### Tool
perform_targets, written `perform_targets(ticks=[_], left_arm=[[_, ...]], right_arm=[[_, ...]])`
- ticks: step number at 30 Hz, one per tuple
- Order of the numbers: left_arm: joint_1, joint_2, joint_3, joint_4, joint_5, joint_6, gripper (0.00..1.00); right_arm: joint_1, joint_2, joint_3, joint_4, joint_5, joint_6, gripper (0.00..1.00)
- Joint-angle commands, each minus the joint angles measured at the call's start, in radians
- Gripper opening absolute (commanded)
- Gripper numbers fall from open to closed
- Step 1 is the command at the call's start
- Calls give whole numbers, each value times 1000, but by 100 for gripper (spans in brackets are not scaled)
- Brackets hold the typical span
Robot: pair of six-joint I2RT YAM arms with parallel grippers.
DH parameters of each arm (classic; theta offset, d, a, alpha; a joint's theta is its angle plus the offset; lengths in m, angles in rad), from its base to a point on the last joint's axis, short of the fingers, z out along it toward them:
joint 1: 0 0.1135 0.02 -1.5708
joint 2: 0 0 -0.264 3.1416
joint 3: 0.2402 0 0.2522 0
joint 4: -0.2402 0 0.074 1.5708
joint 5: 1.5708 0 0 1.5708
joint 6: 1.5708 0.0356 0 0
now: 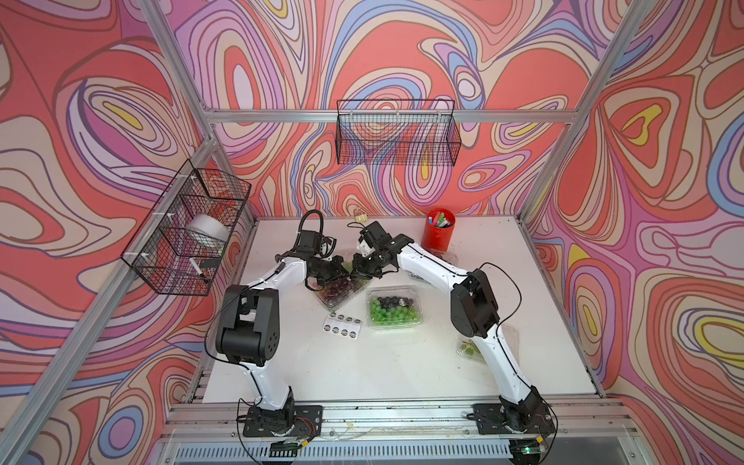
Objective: Label fruit boxes
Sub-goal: Stick the label on the fruit box.
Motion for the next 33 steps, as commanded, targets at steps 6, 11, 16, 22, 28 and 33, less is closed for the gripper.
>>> perform_targets(ticks=[6,11,16,22,28,33], left_arm=[[-5,19,-30,-107,-104,59,4],[-6,16,-24,-112,-104,61,4],[-13,16,-21,-113,-103,60,4],[-16,18,-15,-110,-103,56,4],[-18,13,-10,-113,-105,53,5],[-19,-7,8,-122,-111,53,6]], right_arm=[[-4,-70,-28,-5,87,-15,19],[-4,-100,-52,47,47,-12,11],[-4,-66,-48,63,0,-3,2],[-4,-15,-40,74,-41,5,0],[-4,12,-45,45,-24,4,1],[-2,-1,-51,58,-8,-3,1]])
